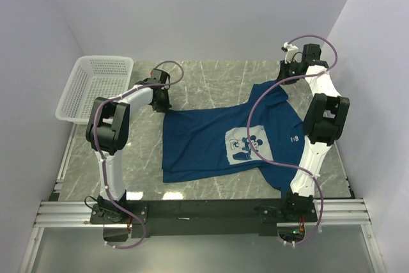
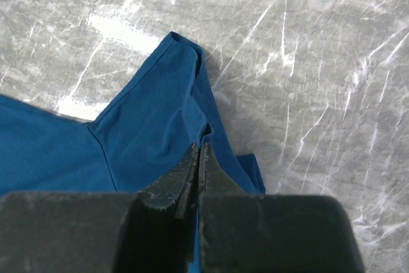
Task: Fold and stack the t-shirts
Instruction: Fold the tshirt
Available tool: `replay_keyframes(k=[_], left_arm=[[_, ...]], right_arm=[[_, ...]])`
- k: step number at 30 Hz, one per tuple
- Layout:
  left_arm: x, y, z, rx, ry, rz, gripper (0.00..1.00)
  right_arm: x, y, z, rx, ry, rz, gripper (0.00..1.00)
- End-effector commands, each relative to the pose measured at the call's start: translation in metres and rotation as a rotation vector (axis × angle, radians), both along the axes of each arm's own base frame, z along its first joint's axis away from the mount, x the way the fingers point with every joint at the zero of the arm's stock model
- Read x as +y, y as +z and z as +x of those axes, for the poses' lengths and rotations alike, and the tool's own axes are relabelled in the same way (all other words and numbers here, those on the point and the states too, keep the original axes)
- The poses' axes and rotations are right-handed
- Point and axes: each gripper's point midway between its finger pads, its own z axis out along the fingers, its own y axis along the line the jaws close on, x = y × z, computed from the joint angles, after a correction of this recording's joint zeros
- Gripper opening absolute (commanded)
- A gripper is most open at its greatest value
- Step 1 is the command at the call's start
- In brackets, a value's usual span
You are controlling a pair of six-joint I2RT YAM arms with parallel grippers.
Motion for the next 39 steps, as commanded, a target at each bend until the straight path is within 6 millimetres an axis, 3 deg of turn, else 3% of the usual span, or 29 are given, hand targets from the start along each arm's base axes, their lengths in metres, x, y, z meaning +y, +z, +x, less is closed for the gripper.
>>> replay_keyframes(k=[1, 3, 6, 13, 16, 25, 28, 29, 31, 32, 33, 34, 35, 36, 37, 38, 39], left_arm=[[0.001, -0.030, -0.026, 0.102, -0.035, 0.018, 0.01], [-0.002, -0.028, -0.029, 0.099, -0.050, -0.004, 0.01], [-0.005, -0.007, -0.021, 0.030, -0.059, -0.026, 0.01], [-0.005, 0.100, 0.005, -0.266, -0.029, -0.083, 0.00], [-0.007, 0.128, 0.004, -0.341, -0.019, -0.117, 0.00], [-0.008, 0.147, -0.003, -0.384, -0.031, -0.145, 0.00], [-0.009, 0.158, -0.006, -0.407, -0.035, -0.163, 0.00], [-0.009, 0.164, -0.007, -0.423, -0.034, -0.171, 0.00], [-0.008, 0.184, -0.014, -0.466, -0.032, -0.191, 0.00], [-0.006, 0.192, -0.017, -0.484, -0.025, -0.197, 0.00], [-0.004, 0.215, -0.023, -0.534, -0.014, -0.220, 0.00], [-0.002, 0.220, -0.029, -0.550, -0.006, -0.225, 0.00], [0.000, 0.232, -0.034, -0.580, 0.003, -0.237, 0.00], [0.004, 0.259, -0.044, -0.643, 0.016, -0.267, 0.01], [0.007, 0.271, -0.050, -0.673, 0.029, -0.275, 0.01], [0.009, 0.285, -0.055, -0.708, 0.039, -0.291, 0.01], [0.013, 0.313, -0.066, -0.772, 0.056, -0.330, 0.01]], right_arm=[[0.003, 0.024, -0.005, -0.040, 0.017, 0.005, 0.00], [0.004, 0.026, -0.007, -0.038, 0.019, 0.006, 0.00], [0.006, 0.031, -0.010, -0.039, 0.034, 0.009, 0.00], [0.008, 0.057, -0.019, -0.093, 0.051, -0.005, 0.00], [0.011, 0.068, -0.022, -0.114, 0.055, -0.002, 0.00], [0.015, 0.083, -0.029, -0.132, 0.064, 0.007, 0.00], [0.021, 0.093, -0.039, -0.140, 0.084, 0.016, 0.00], [0.029, 0.106, -0.049, -0.151, 0.107, 0.030, 0.00], [0.039, 0.109, -0.068, -0.138, 0.133, 0.046, 0.00], [0.046, 0.133, -0.084, -0.186, 0.151, 0.049, 0.00], [0.055, 0.127, -0.099, -0.170, 0.170, 0.049, 0.00], [0.058, 0.136, -0.109, -0.193, 0.174, 0.036, 0.00], [0.060, 0.167, -0.124, -0.284, 0.174, 0.004, 0.00], [0.060, 0.175, -0.133, -0.311, 0.161, -0.023, 0.00], [0.061, 0.193, -0.140, -0.361, 0.153, -0.038, 0.00], [0.059, 0.224, -0.153, -0.441, 0.139, -0.062, 0.00], [0.056, 0.257, -0.158, -0.520, 0.120, -0.094, 0.00]])
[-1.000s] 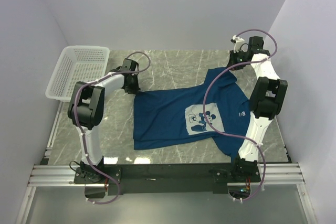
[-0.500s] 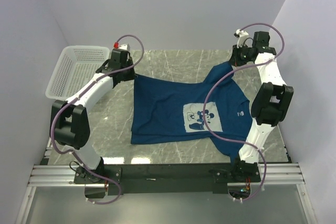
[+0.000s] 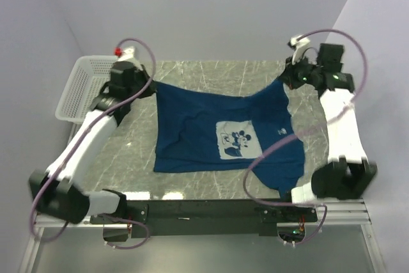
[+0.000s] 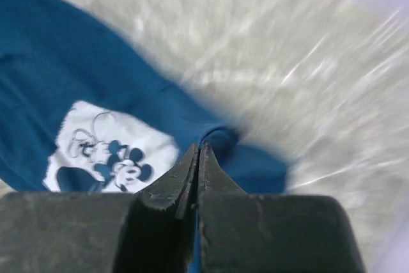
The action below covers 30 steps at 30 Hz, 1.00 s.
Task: Fold and stack the t-shirts
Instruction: Fold the tshirt
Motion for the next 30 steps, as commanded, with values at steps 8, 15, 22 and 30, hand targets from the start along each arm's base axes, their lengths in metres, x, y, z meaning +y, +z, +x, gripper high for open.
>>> replay_keyframes(k=[8, 15, 22, 30], left_arm=[[0.021, 0.277, -0.102, -0.634, -0.001, -0.352, 0.01], [0.052, 0.392, -0.205, -0.917, -0.025, -0.461, 0.01], [0.060, 0.404, -0.231, -0.958, -0.027, -0.476, 0.01], [0.053, 0.342, -0.179, -0.815, 0.032, -0.407, 0.01]], right_arm=[[0.005, 0.307, -0.108, -0.740, -0.088, -0.070, 0.00], [0.006, 0.425, -0.204, -1.110, -0.200, 0.015, 0.00], [-0.010, 0.467, -0.256, -1.301, -0.341, 0.018, 0.00], [-0.020, 0.435, -0.198, -1.168, -0.352, -0.017, 0.00]])
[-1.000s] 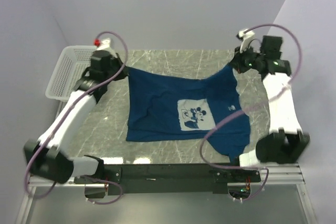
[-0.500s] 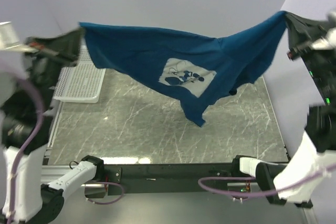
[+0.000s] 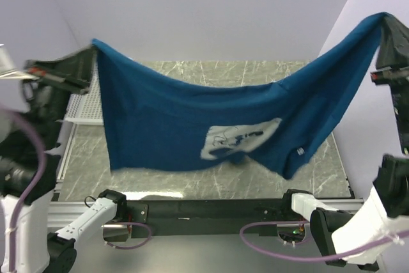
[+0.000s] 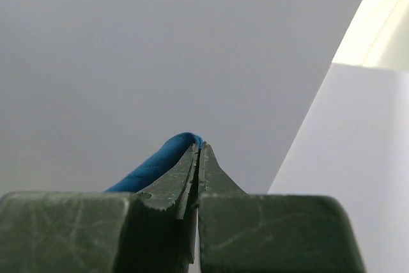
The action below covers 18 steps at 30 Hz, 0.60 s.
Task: Fold and stack the t-shirts
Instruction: Fold the tshirt
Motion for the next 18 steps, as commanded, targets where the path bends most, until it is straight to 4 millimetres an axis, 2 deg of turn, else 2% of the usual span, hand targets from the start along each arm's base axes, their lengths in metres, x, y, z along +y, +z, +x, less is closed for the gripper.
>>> replay_keyframes(k=[1, 2, 3, 5, 6, 8, 9, 10, 11, 12, 13, 14, 15, 16, 17, 18], left_arm=[[-0.006, -0.039, 0.039, 0.103, 0.031, 0.029, 0.01], [-0.008, -0.048, 0.047, 0.126, 0.036, 0.034, 0.01], [-0.011, -0.073, 0.067, 0.186, 0.049, 0.051, 0.01], [-0.017, -0.097, 0.089, 0.236, 0.056, 0.063, 0.01], [-0.025, -0.132, 0.110, 0.309, 0.047, 0.081, 0.01], [-0.028, -0.159, 0.133, 0.346, 0.064, 0.088, 0.01], [-0.036, -0.200, 0.154, 0.431, 0.060, 0.110, 0.01], [-0.036, -0.218, 0.165, 0.465, 0.077, 0.121, 0.01], [-0.038, -0.235, 0.175, 0.496, 0.081, 0.130, 0.00], [-0.043, -0.270, 0.195, 0.560, 0.087, 0.146, 0.01], [-0.042, -0.285, 0.206, 0.582, 0.111, 0.153, 0.00], [-0.044, -0.303, 0.216, 0.616, 0.118, 0.159, 0.01], [-0.047, -0.334, 0.237, 0.676, 0.137, 0.182, 0.00], [-0.045, -0.349, 0.248, 0.710, 0.166, 0.194, 0.00], [-0.046, -0.364, 0.259, 0.742, 0.178, 0.212, 0.00], [-0.050, -0.391, 0.280, 0.812, 0.195, 0.239, 0.00]], right_arm=[[-0.013, -0.029, 0.069, 0.133, -0.014, 0.018, 0.00], [-0.012, -0.039, 0.082, 0.170, -0.002, 0.013, 0.00], [-0.013, -0.059, 0.105, 0.235, 0.010, 0.012, 0.00], [-0.007, -0.087, 0.134, 0.315, 0.065, -0.022, 0.00], [-0.005, -0.127, 0.162, 0.413, 0.096, -0.040, 0.00], [0.003, -0.162, 0.185, 0.471, 0.162, -0.072, 0.00], [0.002, -0.204, 0.205, 0.561, 0.184, -0.068, 0.00], [0.001, -0.229, 0.220, 0.611, 0.196, -0.068, 0.00], [0.001, -0.244, 0.233, 0.629, 0.210, -0.071, 0.00], [0.002, -0.279, 0.246, 0.699, 0.236, -0.058, 0.00], [0.003, -0.309, 0.265, 0.760, 0.255, -0.058, 0.00], [0.003, -0.333, 0.276, 0.797, 0.265, -0.066, 0.00], [0.001, -0.349, 0.288, 0.826, 0.261, -0.061, 0.00], [0.001, -0.380, 0.308, 0.883, 0.267, -0.053, 0.00], [0.001, -0.398, 0.319, 0.916, 0.263, -0.051, 0.00], [-0.002, -0.408, 0.331, 0.935, 0.238, -0.044, 0.00]])
